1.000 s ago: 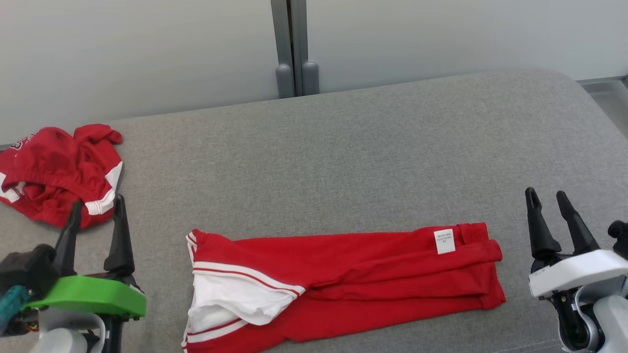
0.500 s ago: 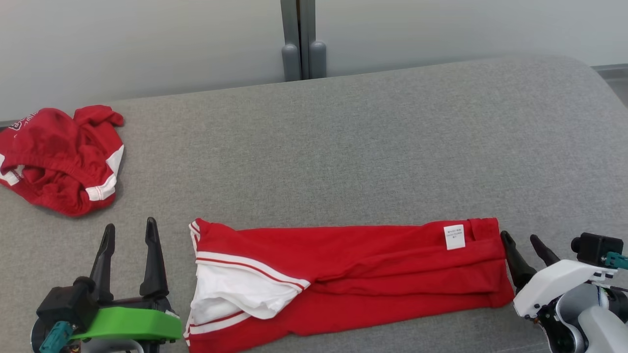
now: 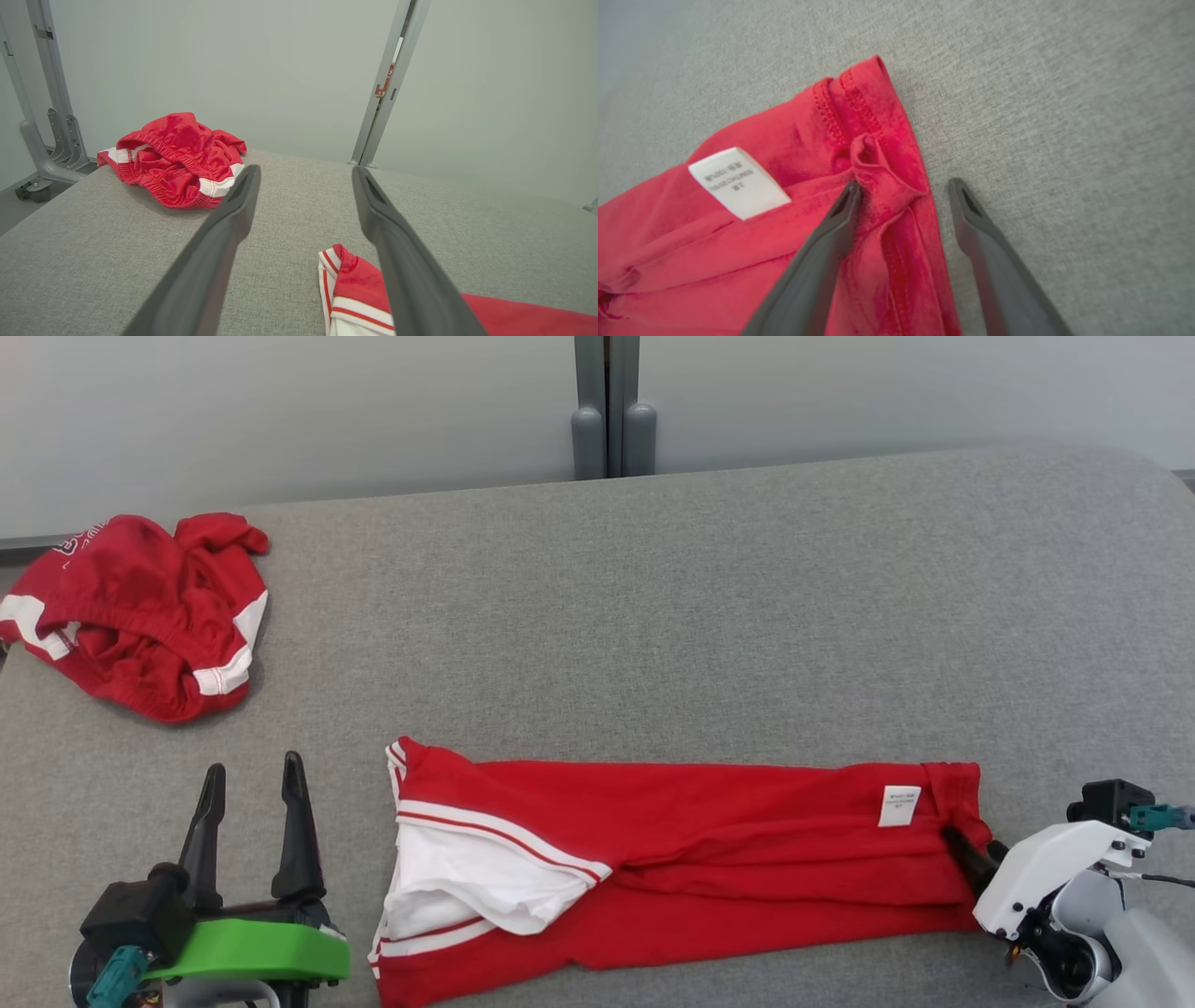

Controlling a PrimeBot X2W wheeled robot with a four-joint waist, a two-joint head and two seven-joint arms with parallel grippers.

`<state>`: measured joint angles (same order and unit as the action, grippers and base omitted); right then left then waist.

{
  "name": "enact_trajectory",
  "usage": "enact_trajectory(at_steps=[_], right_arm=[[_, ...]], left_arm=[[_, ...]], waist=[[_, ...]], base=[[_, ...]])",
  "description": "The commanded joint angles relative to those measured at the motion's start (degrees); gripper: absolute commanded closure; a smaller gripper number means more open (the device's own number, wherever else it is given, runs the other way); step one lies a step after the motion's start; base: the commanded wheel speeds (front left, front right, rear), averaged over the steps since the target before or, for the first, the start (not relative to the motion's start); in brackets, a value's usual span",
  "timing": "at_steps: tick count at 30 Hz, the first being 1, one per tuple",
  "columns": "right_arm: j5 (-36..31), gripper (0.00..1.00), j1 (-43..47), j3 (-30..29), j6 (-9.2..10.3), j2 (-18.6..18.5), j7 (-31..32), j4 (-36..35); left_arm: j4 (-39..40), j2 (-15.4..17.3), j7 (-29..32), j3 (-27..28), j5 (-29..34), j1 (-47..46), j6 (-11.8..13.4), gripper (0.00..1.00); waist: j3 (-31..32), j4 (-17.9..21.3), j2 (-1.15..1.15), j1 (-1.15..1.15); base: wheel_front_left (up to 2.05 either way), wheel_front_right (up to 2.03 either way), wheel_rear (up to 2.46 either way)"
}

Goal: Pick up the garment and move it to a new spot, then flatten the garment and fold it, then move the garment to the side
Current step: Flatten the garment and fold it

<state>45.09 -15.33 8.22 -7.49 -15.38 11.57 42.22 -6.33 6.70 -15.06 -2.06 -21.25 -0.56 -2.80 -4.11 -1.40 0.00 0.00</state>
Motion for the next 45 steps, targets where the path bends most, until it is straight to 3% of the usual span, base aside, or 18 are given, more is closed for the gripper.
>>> enact_trajectory(at_steps=[1,7,8,12,19,27,34,39,45], right_arm=[[0.76,0.97,1.31,1.48,-0.01,2.15,2.08,1.45],[2.27,1.0,0.48,1.19,0.02,1.9,1.56,0.01],[3.95,1.0,-2.05,0.78,-0.01,0.58,2.89,-4.01],[6.19,1.0,-2.7,-1.19,0.02,-3.22,5.79,-8.66],[6.85,1.0,-2.42,-6.26,0.02,-7.58,12.02,-12.37],[17.3,1.0,-0.27,-9.36,-0.01,-1.28,19.26,-25.49],[24.55,1.0,2.71,-7.63,-0.01,5.71,23.34,-35.81],[25.18,1.0,2.3,-4.35,-0.01,10.12,22.57,-36.03],[24.67,1.0,-0.58,1.6,-0.02,12.09,19.43,-31.7]], left_arm=[[-0.37,-0.31,-0.13,0.44,0.53,-1.0,-0.55,0.0],[-1.14,-1.49,-0.13,1.86,2.07,-0.8,-1.73,0.0],[-1.52,-1.96,-0.14,2.94,2.68,-0.59,-2.23,0.0],[-1.61,-2.5,-0.13,3.4,3.1,-0.27,-2.64,0.0],[-2.13,-3.07,-0.13,4.1,3.58,0.34,-3.21,0.0],[-2.9,-3.32,-0.14,4.98,3.99,0.46,-3.69,0.0],[-4.02,-3.42,-0.14,5.09,4.47,-0.11,-3.98,0.0],[-4.72,-3.53,-0.14,4.64,4.64,-0.66,-4.23,0.0],[-5.68,-3.58,-0.14,4.1,4.53,-1.72,-4.29,0.0]], waist=[[-0.1,-0.16,0.0,0.0],[0.12,0.0,0.0,0.0],[0.51,0.76,0.0,0.0],[0.95,1.45,0.0,0.0],[1.47,1.86,0.0,0.0],[1.68,1.06,0.0,0.0],[2.18,-1.73,0.0,0.0],[2.26,-5.16,0.0,0.0],[1.67,-10.45,0.0,0.0]], base=[[0.0,0.0,0.0],[0.0,0.0,0.0],[0.0,0.0,0.0],[0.0,0.0,0.0],[0.0,0.0,0.0],[0.0,0.0,0.0],[0.0,0.0,0.0],[0.0,0.0,0.0],[0.0,0.0,0.0]])
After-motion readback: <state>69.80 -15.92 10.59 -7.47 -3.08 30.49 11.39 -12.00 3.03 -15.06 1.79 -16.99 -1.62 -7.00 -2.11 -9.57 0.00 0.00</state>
